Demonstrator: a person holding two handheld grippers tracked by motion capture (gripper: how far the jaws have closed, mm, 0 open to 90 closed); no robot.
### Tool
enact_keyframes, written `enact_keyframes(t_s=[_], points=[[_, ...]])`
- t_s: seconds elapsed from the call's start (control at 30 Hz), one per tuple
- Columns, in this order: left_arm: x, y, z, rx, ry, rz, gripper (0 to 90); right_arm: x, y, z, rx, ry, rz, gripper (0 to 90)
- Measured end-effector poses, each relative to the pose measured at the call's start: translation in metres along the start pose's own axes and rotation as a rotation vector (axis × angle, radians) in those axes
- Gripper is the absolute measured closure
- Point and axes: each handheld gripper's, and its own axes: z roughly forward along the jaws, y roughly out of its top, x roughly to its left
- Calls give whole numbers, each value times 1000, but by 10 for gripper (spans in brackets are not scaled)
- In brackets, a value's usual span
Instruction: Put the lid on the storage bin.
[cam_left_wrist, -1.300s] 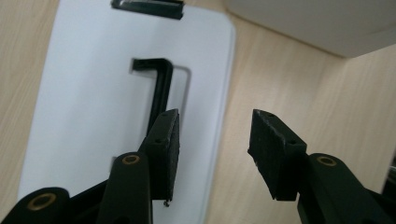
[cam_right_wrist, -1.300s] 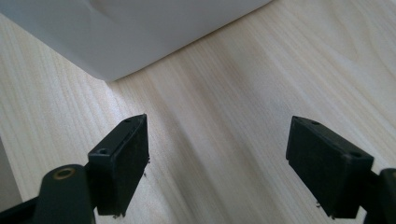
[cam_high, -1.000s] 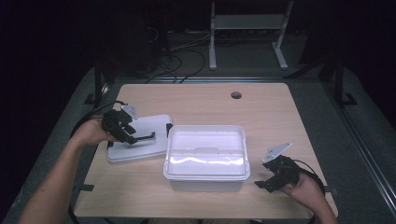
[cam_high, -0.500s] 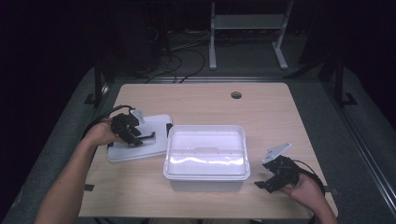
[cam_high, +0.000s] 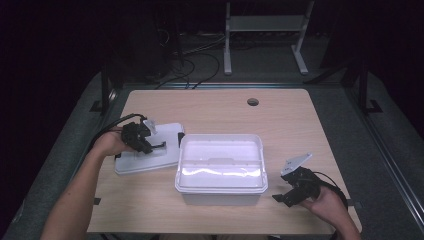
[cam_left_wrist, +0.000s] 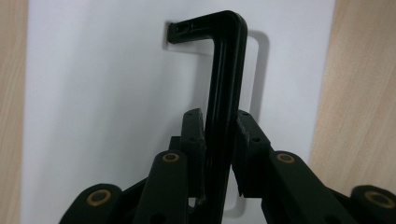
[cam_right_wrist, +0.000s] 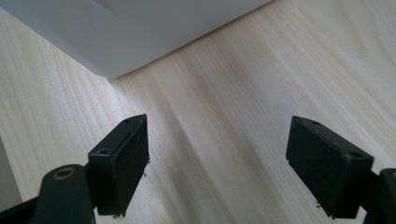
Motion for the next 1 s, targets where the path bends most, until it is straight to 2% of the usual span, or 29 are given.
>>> enact_keyframes(t_s=[0.27, 0.53, 0.87, 1.0], points=[[0, -1, -14, 3, 19, 1, 821, -1, 0, 0, -3, 1, 0, 206], [-1, -7, -19, 24, 6, -14, 844, -1, -1, 0, -1, 1, 3, 206], [-11, -24, -48, 11, 8, -22, 844, 0, -1, -1, -2, -4, -2, 206], [-17, -29, -65, 8, 13, -22, 844, 0, 0, -2, -7, -9, -3, 206]])
